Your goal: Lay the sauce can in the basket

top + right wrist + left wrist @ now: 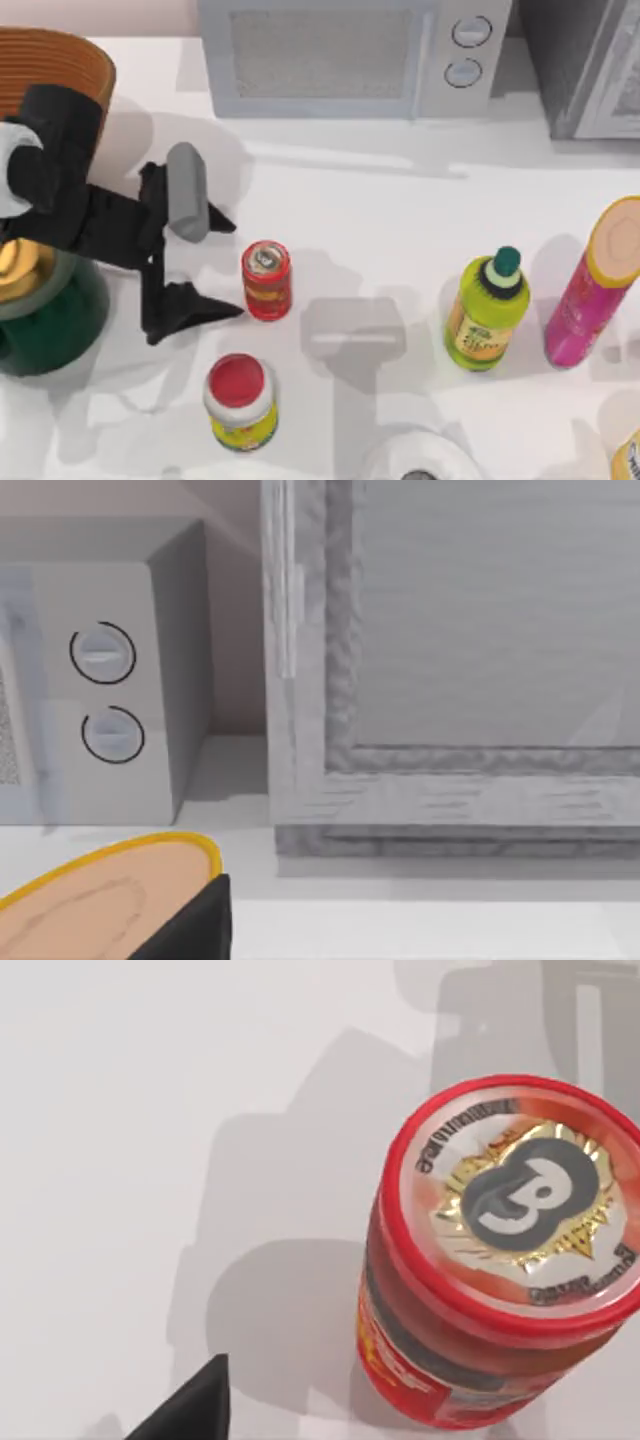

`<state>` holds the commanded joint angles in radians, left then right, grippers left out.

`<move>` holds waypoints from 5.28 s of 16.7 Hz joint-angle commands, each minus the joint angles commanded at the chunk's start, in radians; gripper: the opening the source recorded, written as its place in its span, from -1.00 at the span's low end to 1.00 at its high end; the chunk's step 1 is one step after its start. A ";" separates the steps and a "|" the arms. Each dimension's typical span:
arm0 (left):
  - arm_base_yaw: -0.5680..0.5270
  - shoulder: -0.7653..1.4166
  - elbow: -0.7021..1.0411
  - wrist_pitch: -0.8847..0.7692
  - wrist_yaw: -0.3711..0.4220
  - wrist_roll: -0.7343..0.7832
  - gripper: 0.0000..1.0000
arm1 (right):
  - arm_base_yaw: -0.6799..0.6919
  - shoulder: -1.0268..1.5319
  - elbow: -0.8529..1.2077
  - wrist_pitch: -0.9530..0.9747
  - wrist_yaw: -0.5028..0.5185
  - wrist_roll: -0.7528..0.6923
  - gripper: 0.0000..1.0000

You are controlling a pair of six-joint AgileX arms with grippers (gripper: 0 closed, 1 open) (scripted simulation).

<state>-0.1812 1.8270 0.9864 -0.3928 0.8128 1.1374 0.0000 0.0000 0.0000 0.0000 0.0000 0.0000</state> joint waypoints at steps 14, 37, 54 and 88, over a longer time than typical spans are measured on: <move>-0.145 0.162 -0.014 0.309 -0.054 -0.185 1.00 | 0.000 0.000 0.000 0.000 0.000 0.000 1.00; -0.145 0.162 -0.014 0.309 -0.054 -0.185 -1.00 | 0.000 0.000 0.000 0.000 0.000 0.000 1.00; 0.220 -0.143 0.606 0.059 -0.592 -0.601 -1.00 | 0.000 0.000 0.000 0.000 0.000 0.000 1.00; 0.309 -0.017 0.564 -0.042 -0.708 -1.034 -0.10 | 0.000 0.000 0.000 0.000 0.000 0.000 1.00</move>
<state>0.1281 1.8095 1.5505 -0.4347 0.1043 0.1036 0.0000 0.0000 0.0000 0.0000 0.0000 0.0000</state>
